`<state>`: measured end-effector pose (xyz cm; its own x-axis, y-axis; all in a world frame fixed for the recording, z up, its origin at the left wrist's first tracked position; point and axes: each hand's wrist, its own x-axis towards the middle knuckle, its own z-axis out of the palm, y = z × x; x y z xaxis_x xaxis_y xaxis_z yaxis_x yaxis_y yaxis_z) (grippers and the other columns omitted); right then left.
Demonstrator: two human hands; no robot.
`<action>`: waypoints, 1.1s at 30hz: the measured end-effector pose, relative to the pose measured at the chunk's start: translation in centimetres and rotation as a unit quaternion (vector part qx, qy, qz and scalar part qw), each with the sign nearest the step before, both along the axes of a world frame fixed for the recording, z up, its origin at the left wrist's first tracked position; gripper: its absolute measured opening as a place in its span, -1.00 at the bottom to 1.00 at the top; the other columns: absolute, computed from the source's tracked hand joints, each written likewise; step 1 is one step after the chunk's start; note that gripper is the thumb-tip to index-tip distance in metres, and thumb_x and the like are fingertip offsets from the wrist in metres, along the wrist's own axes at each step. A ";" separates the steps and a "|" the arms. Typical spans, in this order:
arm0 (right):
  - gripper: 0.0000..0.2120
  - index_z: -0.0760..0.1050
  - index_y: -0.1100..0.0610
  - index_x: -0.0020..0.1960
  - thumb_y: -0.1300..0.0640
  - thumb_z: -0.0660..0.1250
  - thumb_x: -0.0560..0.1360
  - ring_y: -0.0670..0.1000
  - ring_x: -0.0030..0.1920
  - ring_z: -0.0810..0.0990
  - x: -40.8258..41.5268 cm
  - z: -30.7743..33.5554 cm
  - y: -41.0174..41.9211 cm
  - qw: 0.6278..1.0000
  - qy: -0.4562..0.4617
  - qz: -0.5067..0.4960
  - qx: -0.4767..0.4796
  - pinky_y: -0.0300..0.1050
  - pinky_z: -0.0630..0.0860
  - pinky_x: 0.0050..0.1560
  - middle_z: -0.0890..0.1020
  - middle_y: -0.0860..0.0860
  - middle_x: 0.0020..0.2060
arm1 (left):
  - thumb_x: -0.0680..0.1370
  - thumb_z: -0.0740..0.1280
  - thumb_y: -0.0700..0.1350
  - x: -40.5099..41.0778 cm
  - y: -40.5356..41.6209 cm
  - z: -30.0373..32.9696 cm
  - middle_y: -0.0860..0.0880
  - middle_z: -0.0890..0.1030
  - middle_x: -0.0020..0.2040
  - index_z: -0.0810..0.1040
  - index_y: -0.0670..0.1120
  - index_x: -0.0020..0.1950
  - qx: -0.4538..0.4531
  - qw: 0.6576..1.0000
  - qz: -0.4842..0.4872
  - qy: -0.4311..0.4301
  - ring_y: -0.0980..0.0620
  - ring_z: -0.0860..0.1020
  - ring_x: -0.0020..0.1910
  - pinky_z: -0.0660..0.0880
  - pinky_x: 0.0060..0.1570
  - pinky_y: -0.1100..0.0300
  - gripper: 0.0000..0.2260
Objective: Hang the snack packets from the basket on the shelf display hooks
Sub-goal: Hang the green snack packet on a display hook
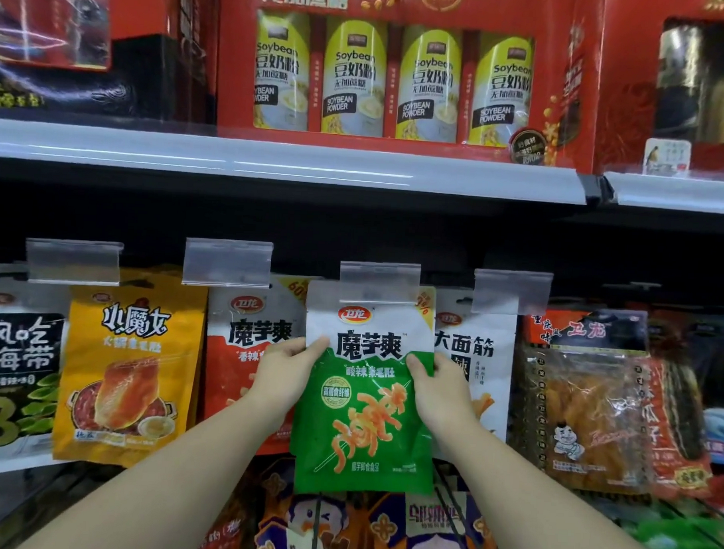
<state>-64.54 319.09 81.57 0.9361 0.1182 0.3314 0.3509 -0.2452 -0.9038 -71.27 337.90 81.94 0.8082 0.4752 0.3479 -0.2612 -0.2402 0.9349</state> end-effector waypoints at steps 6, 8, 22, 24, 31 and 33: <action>-0.45 0.18 0.21 0.51 0.02 0.21 0.61 0.12 0.49 0.23 1.4 0.1 0.6 0.999 0.000 0.020 0.033 0.03 0.17 0.46 0.30 0.10 0.48 | 0.51 0.37 0.12 1.8 0.2 0.1 -0.28 0.64 -0.12 0.57 -0.29 -0.04 -0.003 0.999 0.048 -0.002 -0.14 0.58 -0.17 0.49 -0.10 -0.01 -0.57; -0.49 0.26 0.21 0.48 0.02 0.22 0.60 0.14 0.45 0.30 1.7 0.1 0.9 0.999 0.000 0.011 0.036 0.03 0.22 0.44 0.36 0.12 0.44 | 0.52 0.36 0.11 2.2 0.2 0.2 -0.28 0.66 -0.06 0.61 -0.25 -0.07 0.002 0.998 0.063 0.003 -0.24 0.63 -0.09 0.55 0.00 -0.11 -0.62; -0.66 0.31 0.18 0.29 0.22 0.30 0.55 -0.06 -0.24 0.50 1.0 -0.7 1.6 0.993 -0.090 -0.073 -0.014 -0.23 0.43 -0.34 0.55 0.12 0.10 | 0.50 0.43 -0.05 0.6 1.2 -1.0 0.03 0.62 -0.26 0.58 -0.04 -0.17 0.111 0.986 0.126 -0.022 0.12 0.52 -0.40 0.41 -0.47 0.27 -0.90; -0.60 0.30 0.17 0.31 0.28 0.32 0.52 -0.11 -0.15 0.49 0.4 -0.5 1.4 0.990 -0.115 -0.084 -0.015 -0.28 0.46 -0.17 0.49 0.07 0.18 | 0.50 0.42 -0.11 -0.4 1.4 -1.2 0.06 0.63 -0.22 0.57 -0.01 -0.12 0.119 0.985 0.120 -0.039 0.12 0.56 -0.34 0.42 -0.45 0.34 -0.95; -0.48 0.27 0.19 0.39 0.21 0.36 0.49 0.12 0.42 0.20 -3.2 -0.5 2.0 0.966 -0.175 -0.145 -0.119 0.01 0.22 0.43 0.24 0.14 0.41 | 0.51 0.41 -0.03 -4.7 2.8 -1.6 0.13 0.61 -0.20 0.60 -0.02 -0.01 0.185 0.970 0.153 -0.026 0.24 0.58 -0.34 0.44 -0.45 0.47 -0.89; -0.51 0.28 0.17 0.38 0.16 0.34 0.51 0.13 0.44 0.14 -4.9 -0.7 1.9 0.956 -0.177 -0.169 -0.164 0.01 0.14 0.39 0.19 0.14 0.45 | 0.50 0.41 0.01 -6.3 3.8 -1.9 0.11 0.63 -0.18 0.62 -0.01 -0.02 0.203 0.965 0.166 -0.013 0.17 0.61 -0.19 0.53 -0.21 0.32 -0.87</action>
<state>-69.44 321.02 80.85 0.7756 -0.0199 0.6309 0.4702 -0.6487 -0.5984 -77.60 341.66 79.99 0.6234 0.5266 0.5780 -0.1295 -0.6594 0.7405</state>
